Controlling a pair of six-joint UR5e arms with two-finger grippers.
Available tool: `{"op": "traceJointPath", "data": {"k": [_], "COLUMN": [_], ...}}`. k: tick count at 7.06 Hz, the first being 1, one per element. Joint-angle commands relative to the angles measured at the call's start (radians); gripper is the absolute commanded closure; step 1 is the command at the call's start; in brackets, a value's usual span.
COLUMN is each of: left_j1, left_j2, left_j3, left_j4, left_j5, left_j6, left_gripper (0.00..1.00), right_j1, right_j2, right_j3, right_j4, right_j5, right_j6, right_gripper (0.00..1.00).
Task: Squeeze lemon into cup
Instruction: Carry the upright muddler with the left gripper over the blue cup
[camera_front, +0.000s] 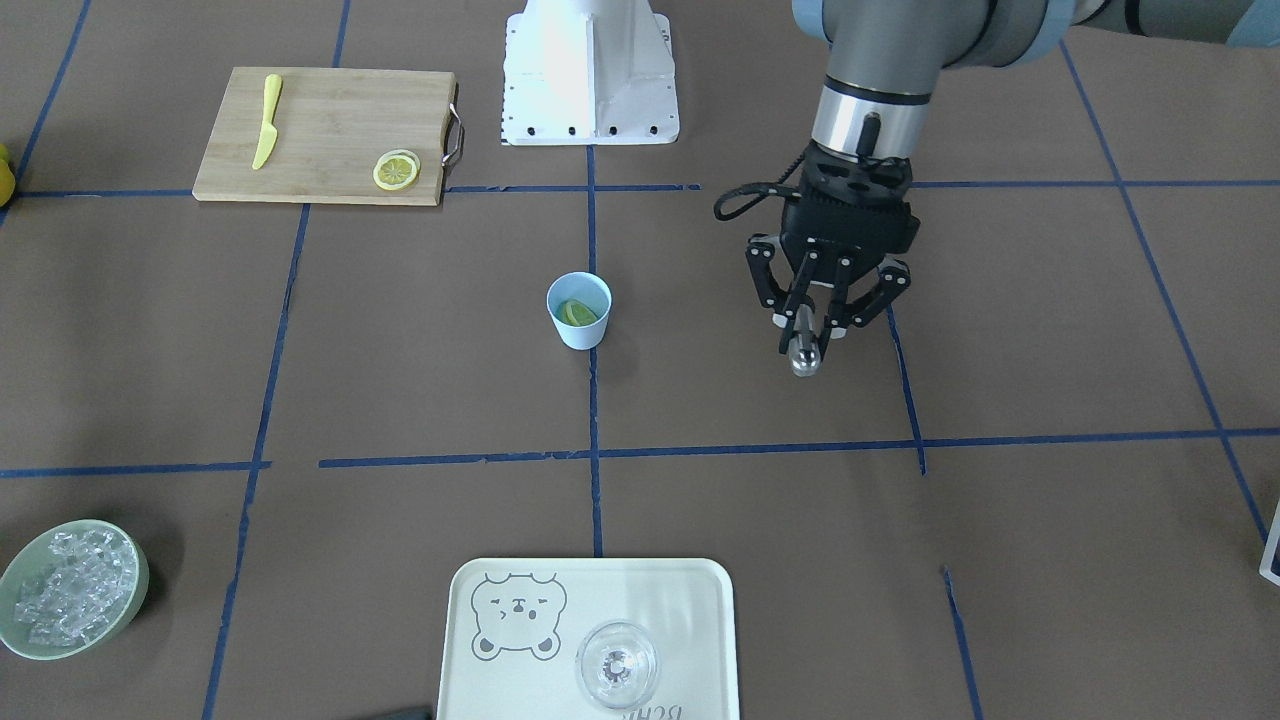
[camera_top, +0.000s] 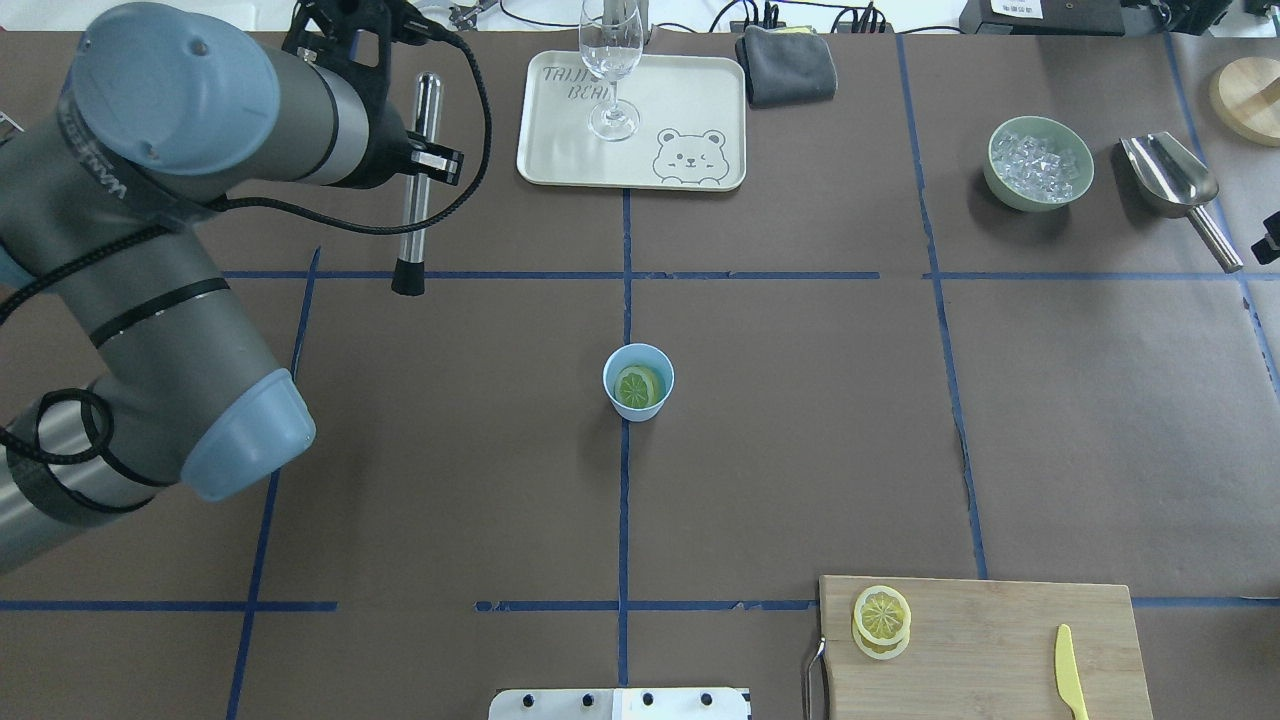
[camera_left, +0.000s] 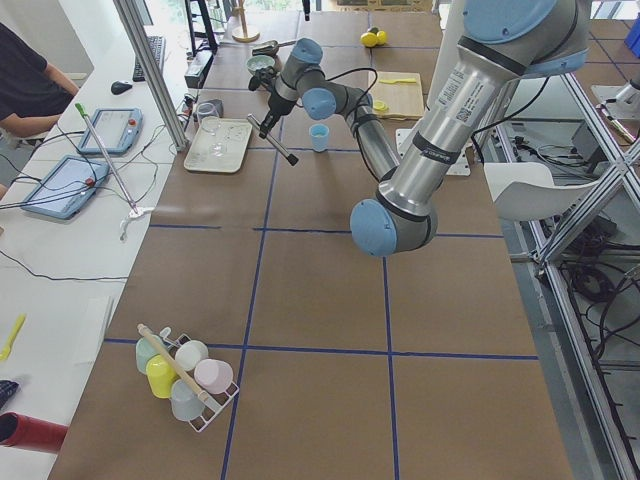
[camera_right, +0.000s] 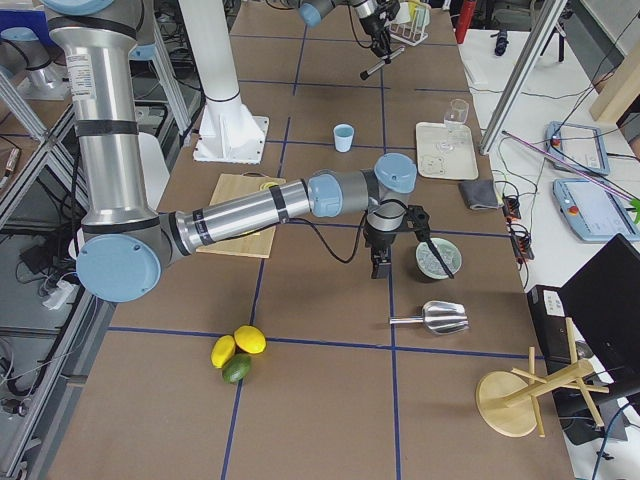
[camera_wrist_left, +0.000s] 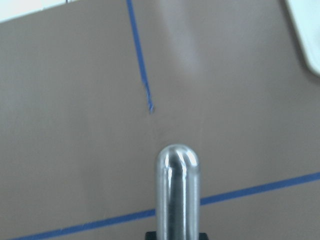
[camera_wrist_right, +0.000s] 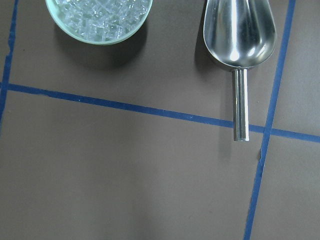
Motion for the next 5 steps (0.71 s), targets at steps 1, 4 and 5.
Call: {"op": "traceJointPath", "data": {"k": [1, 4, 5], "left_j1": [0.131, 0.281, 0.312], "left_j2": [-0.002, 0.040, 0.041], "left_j3": [-0.072, -0.057, -0.027], "left_j4": [-0.067, -0.429, -0.484], "left_j5": [0.220, 0.510, 0.583], "left_j6": [-0.144, -0.142, -0.129], "left_gripper": [1.00, 1.00, 1.00], "right_j1": [0.000, 0.003, 0.009], "right_j2": [-0.002, 0.002, -0.002], "right_j3": [0.004, 0.008, 0.013], "right_j4": [0.001, 0.001, 0.001], "right_j5": [-0.001, -0.003, -0.003], "right_j6": [-0.004, -0.004, -0.002], "right_gripper": [0.00, 0.00, 0.00]}}
